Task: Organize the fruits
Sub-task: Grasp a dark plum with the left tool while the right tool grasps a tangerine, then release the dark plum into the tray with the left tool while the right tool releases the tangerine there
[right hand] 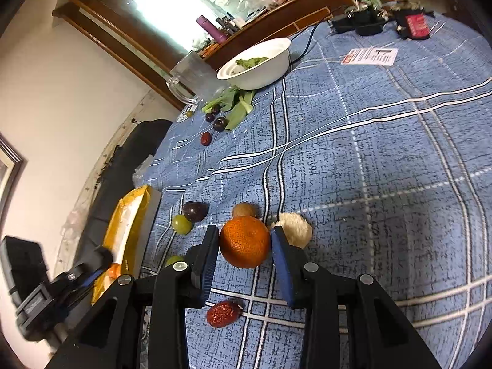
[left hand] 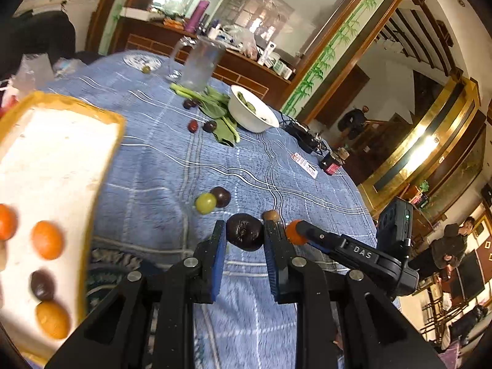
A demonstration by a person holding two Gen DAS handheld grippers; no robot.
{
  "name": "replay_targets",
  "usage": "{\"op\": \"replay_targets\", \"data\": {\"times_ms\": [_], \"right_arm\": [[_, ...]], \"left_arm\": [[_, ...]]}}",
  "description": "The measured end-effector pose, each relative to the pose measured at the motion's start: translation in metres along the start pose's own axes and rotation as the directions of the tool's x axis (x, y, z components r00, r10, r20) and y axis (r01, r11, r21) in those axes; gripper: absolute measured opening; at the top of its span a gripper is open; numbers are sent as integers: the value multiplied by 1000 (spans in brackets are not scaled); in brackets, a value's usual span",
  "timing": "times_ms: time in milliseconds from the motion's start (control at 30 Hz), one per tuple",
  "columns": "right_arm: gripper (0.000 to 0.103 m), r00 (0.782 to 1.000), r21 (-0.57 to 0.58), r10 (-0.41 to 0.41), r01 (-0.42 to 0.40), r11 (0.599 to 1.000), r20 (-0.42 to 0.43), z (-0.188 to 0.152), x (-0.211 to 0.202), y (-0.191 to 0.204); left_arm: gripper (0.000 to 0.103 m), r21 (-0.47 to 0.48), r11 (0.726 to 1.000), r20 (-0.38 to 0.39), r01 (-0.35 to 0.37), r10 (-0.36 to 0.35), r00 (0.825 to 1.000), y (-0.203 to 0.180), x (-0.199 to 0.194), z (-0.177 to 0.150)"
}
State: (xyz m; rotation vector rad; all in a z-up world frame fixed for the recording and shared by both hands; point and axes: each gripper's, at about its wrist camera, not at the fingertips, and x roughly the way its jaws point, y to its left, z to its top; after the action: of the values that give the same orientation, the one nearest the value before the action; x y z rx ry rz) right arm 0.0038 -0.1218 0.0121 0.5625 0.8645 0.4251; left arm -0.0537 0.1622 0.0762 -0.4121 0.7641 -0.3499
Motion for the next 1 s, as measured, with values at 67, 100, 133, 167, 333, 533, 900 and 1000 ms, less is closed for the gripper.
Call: {"op": "replay_targets", "data": {"times_ms": [67,100,133,167,333,533,900,1000], "right_arm": [[37,1000,-12,-7,8,1000,8,-3,-5,5],[37,1000,-29,-23,23,999,20,-7,-10,12],[37,999,-41,-27,29,999,28,-10,-15,16],[37,999,-51,-27,28,998,33,-14,-20,21],[38,998,-132,-45,49,990,31,-37,-37,54],[38,999,-247,-38,39,968,12,-39,-41,113],[38,983,-341,86,-137,930,-159,-48,47,220],[38,977,-374,62,-136,917,-204,-60,80,237]], "left_arm": [[23,9,1000,22,-26,26,999,2,-16,-3],[23,10,999,31,-34,34,999,3,-21,-4],[23,12,999,42,-41,41,998,5,-28,-5],[23,15,999,57,-49,48,997,7,-36,-6],[23,14,998,113,-62,60,992,15,-67,-6],[23,-7,998,153,-67,67,986,39,-102,10],[23,-96,961,57,-261,267,962,135,-95,57],[23,-123,952,1,-279,282,960,160,-74,60]]}}
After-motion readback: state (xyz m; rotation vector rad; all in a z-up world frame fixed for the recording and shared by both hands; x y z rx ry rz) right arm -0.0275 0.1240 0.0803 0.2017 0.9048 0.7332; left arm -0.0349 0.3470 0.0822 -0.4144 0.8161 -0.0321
